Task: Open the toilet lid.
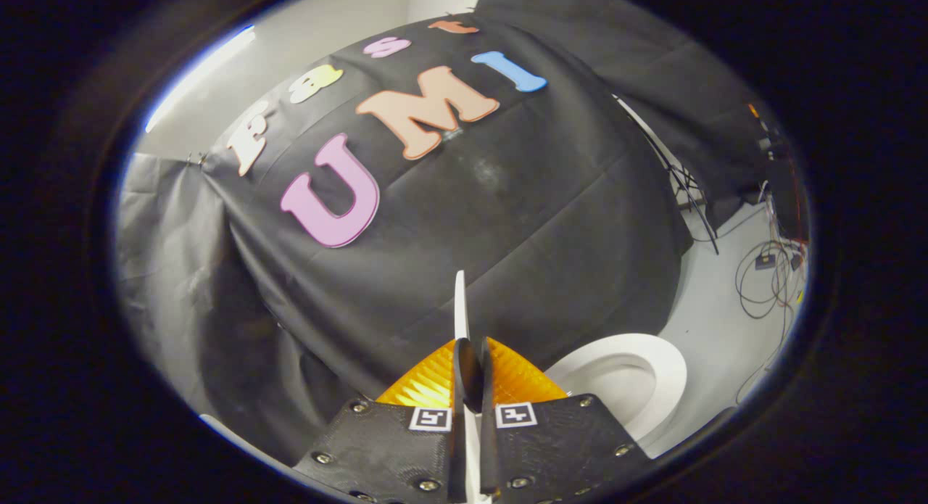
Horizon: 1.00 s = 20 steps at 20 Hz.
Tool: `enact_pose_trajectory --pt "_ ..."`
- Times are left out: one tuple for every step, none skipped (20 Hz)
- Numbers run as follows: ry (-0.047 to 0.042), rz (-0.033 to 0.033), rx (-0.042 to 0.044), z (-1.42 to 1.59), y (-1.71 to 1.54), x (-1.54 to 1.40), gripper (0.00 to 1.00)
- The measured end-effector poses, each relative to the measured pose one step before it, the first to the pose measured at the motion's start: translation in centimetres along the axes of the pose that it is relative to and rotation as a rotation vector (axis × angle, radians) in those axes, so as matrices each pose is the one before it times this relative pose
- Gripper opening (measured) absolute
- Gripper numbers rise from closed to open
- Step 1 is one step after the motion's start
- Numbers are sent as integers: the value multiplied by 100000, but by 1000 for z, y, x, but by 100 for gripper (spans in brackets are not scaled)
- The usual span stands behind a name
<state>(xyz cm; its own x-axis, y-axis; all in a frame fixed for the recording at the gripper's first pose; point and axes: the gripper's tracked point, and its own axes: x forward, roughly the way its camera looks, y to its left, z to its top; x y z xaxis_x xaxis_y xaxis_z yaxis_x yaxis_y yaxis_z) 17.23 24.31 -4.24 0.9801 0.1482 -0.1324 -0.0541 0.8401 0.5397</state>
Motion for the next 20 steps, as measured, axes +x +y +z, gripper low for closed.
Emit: enact_pose_trajectory --pt "398 828 -2486 -23 935 35 8" --pt "512 868 -2229 -182 812 -113 8" --pt "587 1260 -1648 -151 931 -44 8" --pt "99 1737 -431 -171 1105 -129 8" --pt "148 1358 -267 -246 956 -91 8" --pt "-396 1267 -350 -94 1008 -2 9" --pt "-383 1212 -282 -202 875 -40 9" --pt "-144 1086 702 -193 775 120 10" --pt "-413 1315 559 -41 836 -88 10" --pt "128 1438 364 -161 874 111 10" --pt "3 1116 -755 -201 541 122 11" --pt "503 1039 -1375 -233 880 90 11" --pt "390 582 -1529 -312 779 -9 11" --pt "400 544 -1261 -191 604 83 11" --pt "94 555 -726 -182 511 -54 11" --pt "123 715 -476 -254 471 65 11" --pt "82 756 10 -152 642 115 11" --pt "311 656 -77 -177 474 -20 11" --pt "79 675 -78 -137 621 125 11" --pt "405 755 -602 -226 600 48 11"
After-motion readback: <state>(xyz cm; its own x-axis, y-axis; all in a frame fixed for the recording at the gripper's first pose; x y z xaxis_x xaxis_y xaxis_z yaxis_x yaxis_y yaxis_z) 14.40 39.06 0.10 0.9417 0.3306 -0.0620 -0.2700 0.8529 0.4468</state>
